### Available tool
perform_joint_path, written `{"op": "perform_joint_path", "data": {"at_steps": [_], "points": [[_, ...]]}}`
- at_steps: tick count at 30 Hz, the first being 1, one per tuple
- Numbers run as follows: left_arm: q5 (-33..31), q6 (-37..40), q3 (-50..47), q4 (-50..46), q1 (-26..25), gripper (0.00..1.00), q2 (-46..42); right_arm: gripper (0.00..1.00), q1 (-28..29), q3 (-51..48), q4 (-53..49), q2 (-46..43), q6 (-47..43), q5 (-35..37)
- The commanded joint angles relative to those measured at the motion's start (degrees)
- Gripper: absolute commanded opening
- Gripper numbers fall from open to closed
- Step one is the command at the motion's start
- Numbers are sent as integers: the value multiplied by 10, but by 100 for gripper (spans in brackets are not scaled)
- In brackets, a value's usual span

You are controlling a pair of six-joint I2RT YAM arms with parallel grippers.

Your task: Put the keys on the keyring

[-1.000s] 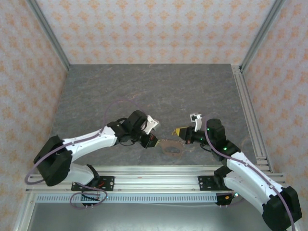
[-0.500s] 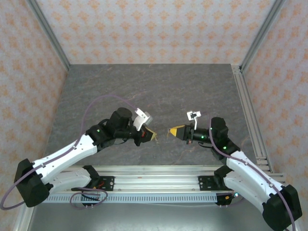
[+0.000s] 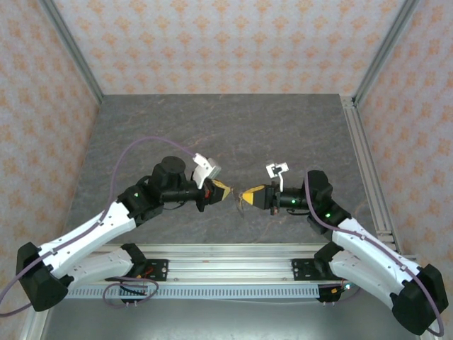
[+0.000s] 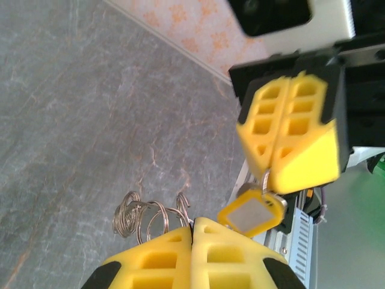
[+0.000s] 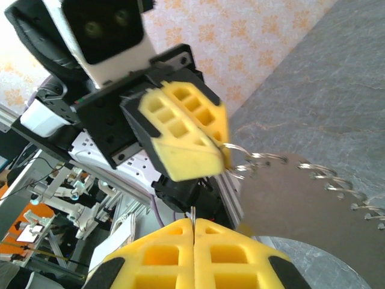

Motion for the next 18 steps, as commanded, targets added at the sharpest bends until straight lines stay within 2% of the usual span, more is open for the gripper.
{"op": "perform_joint_path", "data": {"at_steps": [1,18], "points": [[17,11,30,33,5,0,-21,0,3,28,-18,-10,-24,12],[66,-9,62,50,5,0,-35,0,14,57,21,21,-24,-11]]}}
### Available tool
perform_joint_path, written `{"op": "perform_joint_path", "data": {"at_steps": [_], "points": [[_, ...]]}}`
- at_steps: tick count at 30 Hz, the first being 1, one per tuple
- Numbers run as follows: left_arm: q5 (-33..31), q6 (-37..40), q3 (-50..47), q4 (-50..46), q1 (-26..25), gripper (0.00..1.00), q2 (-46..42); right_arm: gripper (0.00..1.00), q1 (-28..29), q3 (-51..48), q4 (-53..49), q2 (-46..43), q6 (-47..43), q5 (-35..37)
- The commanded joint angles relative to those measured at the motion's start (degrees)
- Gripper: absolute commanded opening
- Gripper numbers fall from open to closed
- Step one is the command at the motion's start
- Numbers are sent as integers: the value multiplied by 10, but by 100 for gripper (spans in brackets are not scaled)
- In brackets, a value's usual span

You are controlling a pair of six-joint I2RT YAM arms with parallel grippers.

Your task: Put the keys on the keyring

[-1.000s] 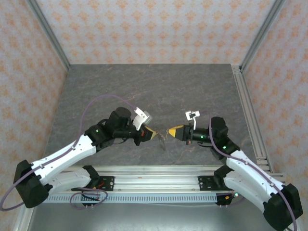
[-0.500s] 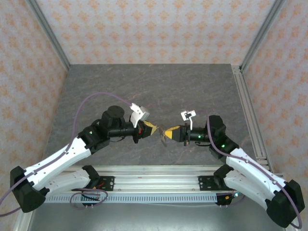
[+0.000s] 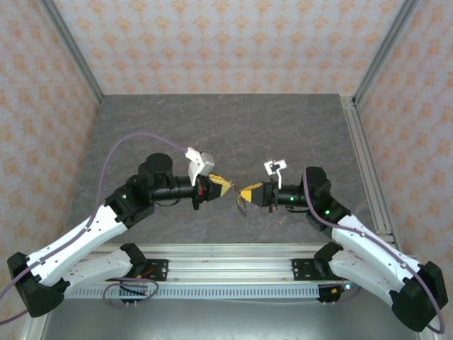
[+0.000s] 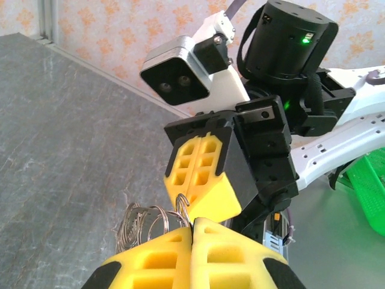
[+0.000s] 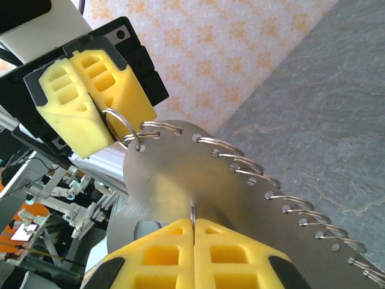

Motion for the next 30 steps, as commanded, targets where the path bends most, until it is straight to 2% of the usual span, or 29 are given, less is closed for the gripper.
{"op": "perform_joint_path", "data": {"at_steps": [1,15,24,27,30], "points": [[25,-6,25,33,5,0,4,0,7,28,42,4,-12,-19],[39,-6,27,33,4,0,12,0,27,29,120,21,19,-21],[29,1,22,15,4,0,12,0,27,43,5,-21,-45,16],[-47,12,35,-44,5,0,23,0,27,33,0,-27,-47,42],[-163,16,75,-167,17,0,68,0,27,24,-40,-36,-68,95]]}}
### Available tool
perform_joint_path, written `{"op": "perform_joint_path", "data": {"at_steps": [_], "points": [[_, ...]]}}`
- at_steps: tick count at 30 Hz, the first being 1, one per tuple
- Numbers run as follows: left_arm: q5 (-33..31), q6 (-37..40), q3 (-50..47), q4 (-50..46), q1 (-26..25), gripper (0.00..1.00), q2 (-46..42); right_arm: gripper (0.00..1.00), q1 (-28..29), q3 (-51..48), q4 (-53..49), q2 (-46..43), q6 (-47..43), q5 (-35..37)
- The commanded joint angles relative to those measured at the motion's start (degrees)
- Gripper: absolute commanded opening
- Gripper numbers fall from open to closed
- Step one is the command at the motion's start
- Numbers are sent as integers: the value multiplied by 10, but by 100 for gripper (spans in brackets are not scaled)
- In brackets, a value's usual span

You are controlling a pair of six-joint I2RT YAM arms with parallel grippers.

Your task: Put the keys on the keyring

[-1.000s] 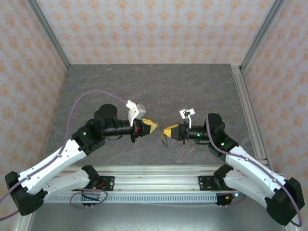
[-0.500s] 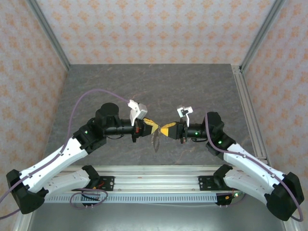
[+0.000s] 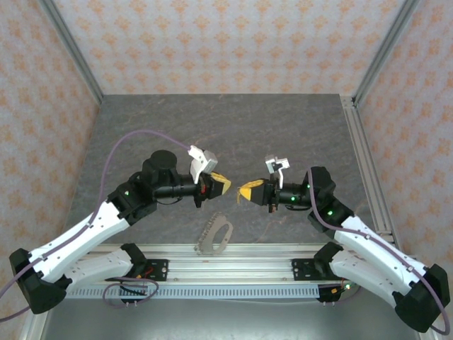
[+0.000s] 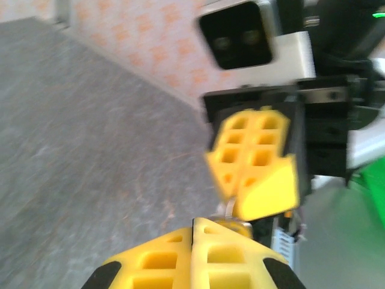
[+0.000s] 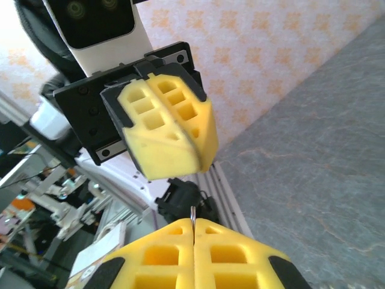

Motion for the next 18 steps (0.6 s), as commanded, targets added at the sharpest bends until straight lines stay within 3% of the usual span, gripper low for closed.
{"op": "perform_joint_path", "data": {"at_steps": [1,3,5,7,15,18], "points": [[-132,10,50,-153,24,0,54,0,3,-3,-47,-13,-39,66],[-166,0,68,-218,33,7,95,0,1,-3,-77,-11,-54,87],[-189,-25,65,-254,36,22,118,0,-5,-6,-102,-12,-62,110],[-204,-53,50,-281,36,31,123,0,-15,-12,-118,-17,-62,130],[-211,-136,-44,-319,37,40,134,0,-69,-52,-83,-33,-42,134],[-208,-147,-58,-302,22,51,168,0,-79,-52,-88,-34,-46,134]]}}
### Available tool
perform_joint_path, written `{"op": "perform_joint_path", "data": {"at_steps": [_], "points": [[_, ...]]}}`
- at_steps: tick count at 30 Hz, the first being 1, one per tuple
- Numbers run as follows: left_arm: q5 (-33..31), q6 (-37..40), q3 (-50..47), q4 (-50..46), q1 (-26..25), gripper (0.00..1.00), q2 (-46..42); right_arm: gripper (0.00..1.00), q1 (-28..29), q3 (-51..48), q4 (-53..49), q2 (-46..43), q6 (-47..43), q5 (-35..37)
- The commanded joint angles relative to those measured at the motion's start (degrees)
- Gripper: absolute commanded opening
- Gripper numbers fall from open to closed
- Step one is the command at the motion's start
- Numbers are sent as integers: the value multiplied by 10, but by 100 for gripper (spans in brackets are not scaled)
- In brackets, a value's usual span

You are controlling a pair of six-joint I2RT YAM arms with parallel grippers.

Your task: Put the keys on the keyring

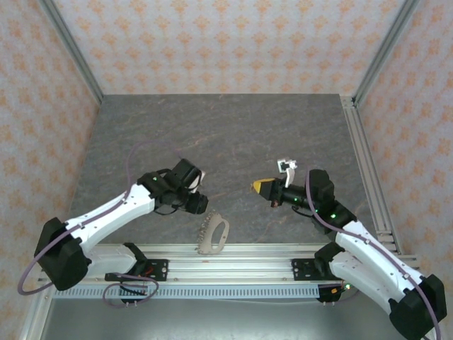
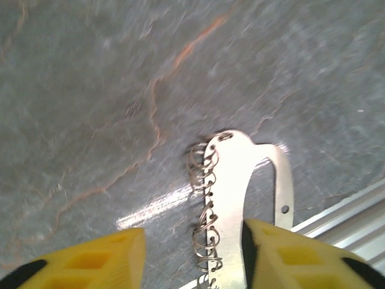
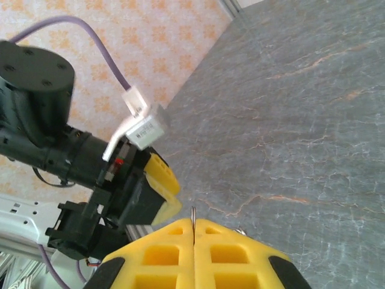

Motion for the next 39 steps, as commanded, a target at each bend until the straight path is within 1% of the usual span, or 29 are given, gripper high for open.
{"op": "perform_joint_path", "data": {"at_steps": [1,3,6,8,14,18,21,23,26,27,28,30,35,39], "points": [[-19,-33,-11,-9,-23,52,38,0,-10,-1,14,-10,-5,10],[-27,-31,-2,-6,-42,53,71,0,-20,-4,13,-15,-5,11],[-62,-35,3,-13,-62,54,114,0,-31,-3,13,-18,-10,9],[-97,-44,4,-29,-74,54,126,0,-35,0,12,-16,-16,7],[-98,-95,-25,-20,-130,52,127,0,-38,0,32,5,-20,4],[-88,-129,-39,25,-143,41,147,0,-41,-5,52,17,-16,0],[-106,-127,-29,17,-144,40,163,0,-43,-2,44,14,-17,-4],[-107,-123,-27,18,-144,36,171,0,-43,-3,41,10,-17,-2],[-100,-119,-24,29,-144,26,185,0,-45,-4,48,14,-17,-2],[-101,-117,-18,31,-144,21,189,0,-46,-3,51,17,-17,-5],[-104,-116,-15,31,-144,12,191,0,-46,-3,55,19,-16,-6],[-111,-110,-4,30,-144,0,197,0,-46,-2,56,20,-15,-7],[-107,-65,49,29,-137,0,235,0,-52,-4,59,19,-15,-12],[-84,-40,91,46,-108,0,266,0,-59,-7,52,7,-14,-12]]}}
